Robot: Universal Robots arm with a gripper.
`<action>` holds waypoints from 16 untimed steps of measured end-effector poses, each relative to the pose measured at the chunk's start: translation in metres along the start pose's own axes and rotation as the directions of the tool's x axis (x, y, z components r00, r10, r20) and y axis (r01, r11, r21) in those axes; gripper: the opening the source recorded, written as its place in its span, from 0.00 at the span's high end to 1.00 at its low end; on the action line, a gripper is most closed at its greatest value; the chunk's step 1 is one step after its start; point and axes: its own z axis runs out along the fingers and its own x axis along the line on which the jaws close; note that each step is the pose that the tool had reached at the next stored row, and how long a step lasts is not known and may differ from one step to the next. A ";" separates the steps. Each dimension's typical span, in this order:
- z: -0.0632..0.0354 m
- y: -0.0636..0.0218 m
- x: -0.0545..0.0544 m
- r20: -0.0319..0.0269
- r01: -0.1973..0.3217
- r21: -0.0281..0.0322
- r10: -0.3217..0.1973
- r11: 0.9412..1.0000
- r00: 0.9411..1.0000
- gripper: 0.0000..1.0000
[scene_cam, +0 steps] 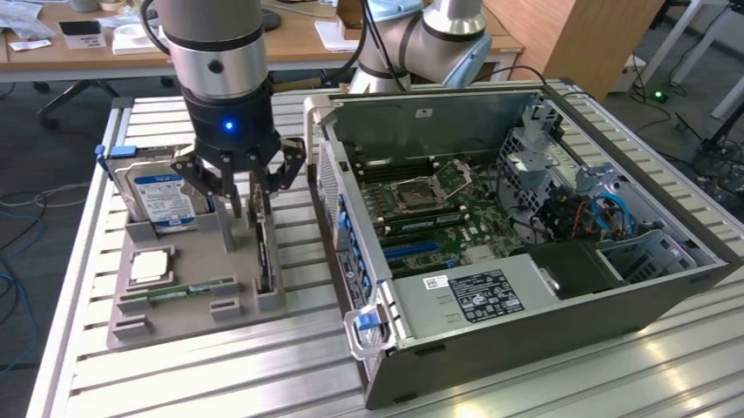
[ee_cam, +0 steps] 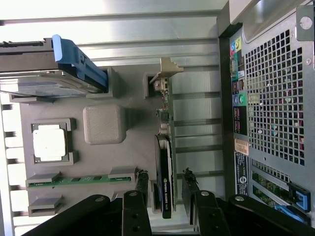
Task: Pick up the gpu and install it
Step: 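Pick up the gpu and move the gpu toward the slot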
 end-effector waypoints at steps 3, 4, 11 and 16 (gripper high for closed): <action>0.0028 -0.0001 0.000 0.000 0.000 0.000 0.000 1.000 1.000 0.58; 0.0042 -0.0002 0.000 0.000 0.000 0.000 0.000 1.000 1.000 0.58; 0.0095 -0.0004 0.000 0.000 0.000 0.000 0.000 1.000 1.000 0.58; 0.0096 -0.0004 0.000 0.000 0.000 0.000 0.000 1.000 1.000 0.58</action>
